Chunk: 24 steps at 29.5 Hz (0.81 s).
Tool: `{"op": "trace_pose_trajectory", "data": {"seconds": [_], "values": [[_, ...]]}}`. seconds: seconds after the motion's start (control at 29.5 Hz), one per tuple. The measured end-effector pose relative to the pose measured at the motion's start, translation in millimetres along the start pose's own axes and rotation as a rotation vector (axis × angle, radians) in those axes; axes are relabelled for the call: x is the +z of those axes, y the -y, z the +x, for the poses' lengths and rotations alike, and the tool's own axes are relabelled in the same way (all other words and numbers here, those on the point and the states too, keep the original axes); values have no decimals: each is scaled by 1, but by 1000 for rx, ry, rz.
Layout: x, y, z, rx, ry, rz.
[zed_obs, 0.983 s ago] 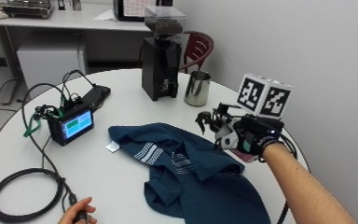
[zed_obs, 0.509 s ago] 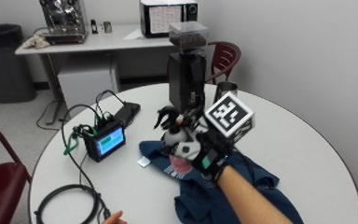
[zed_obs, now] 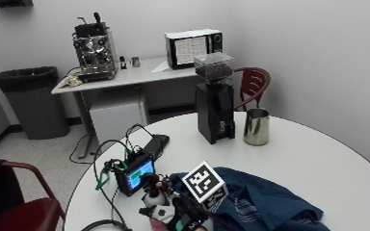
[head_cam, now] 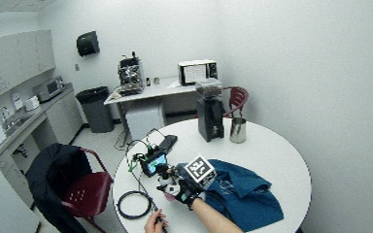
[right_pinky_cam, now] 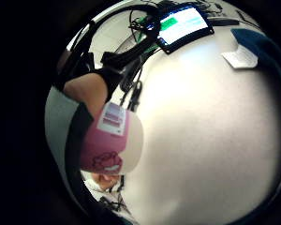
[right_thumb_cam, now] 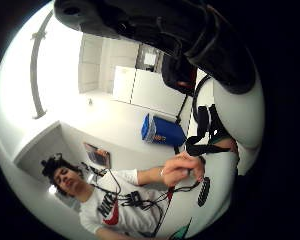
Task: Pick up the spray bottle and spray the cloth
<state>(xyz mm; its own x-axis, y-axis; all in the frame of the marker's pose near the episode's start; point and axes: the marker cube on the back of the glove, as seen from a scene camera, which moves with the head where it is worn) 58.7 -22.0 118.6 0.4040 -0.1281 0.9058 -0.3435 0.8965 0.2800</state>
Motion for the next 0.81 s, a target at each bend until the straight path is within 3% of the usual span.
{"op": "trace_pose_trajectory", "data": {"seconds": [0.41, 0.81], "values": [[-26, 5, -12, 3, -64, 42], [-130, -39, -101, -155, -321, 121]]}}
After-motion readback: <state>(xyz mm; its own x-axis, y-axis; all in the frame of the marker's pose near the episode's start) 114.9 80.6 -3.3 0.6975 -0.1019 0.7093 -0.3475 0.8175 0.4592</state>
